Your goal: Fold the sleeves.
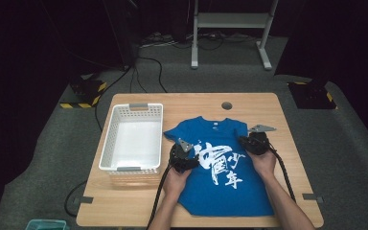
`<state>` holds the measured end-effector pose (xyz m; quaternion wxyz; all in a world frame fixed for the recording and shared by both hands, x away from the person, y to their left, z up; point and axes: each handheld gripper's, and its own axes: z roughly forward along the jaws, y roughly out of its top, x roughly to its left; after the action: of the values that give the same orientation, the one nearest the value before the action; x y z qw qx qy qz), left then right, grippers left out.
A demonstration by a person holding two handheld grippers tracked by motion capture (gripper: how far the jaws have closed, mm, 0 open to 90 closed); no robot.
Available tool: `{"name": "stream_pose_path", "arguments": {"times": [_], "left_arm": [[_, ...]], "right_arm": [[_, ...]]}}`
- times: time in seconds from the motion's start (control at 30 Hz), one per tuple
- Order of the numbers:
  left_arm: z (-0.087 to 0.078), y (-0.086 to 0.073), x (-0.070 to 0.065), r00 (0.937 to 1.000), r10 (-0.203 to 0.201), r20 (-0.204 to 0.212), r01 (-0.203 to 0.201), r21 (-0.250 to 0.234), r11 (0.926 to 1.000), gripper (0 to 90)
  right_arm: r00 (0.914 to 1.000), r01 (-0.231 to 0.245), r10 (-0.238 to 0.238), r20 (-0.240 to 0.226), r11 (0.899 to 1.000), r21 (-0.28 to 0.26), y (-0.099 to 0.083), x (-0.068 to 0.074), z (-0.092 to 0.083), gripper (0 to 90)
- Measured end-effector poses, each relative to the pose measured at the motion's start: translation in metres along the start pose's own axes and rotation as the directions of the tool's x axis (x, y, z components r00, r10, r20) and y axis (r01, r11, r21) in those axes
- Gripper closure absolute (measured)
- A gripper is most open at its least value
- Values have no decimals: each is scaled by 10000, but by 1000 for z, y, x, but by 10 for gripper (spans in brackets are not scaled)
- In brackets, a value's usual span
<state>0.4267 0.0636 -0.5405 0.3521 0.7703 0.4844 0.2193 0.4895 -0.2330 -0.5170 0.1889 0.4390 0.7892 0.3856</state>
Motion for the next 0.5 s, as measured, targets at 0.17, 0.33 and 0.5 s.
{"name": "stream_pose_path", "arguments": {"times": [0.17,0.33,0.5], "left_arm": [[0,0,0,10000,1,-3,-1,-12,10000,312],[0,0,0,10000,46,-7,-46,18,10000,312],[0,0,0,10000,53,-5,-53,23,10000,312]], "right_arm": [[9997,-117,115,-193,9999,-84,1,0,-3,686],[9994,-229,224,-278,9996,-175,3,-3,-6,626],[9995,-260,256,-205,9994,-236,4,-4,-10,587]]}}
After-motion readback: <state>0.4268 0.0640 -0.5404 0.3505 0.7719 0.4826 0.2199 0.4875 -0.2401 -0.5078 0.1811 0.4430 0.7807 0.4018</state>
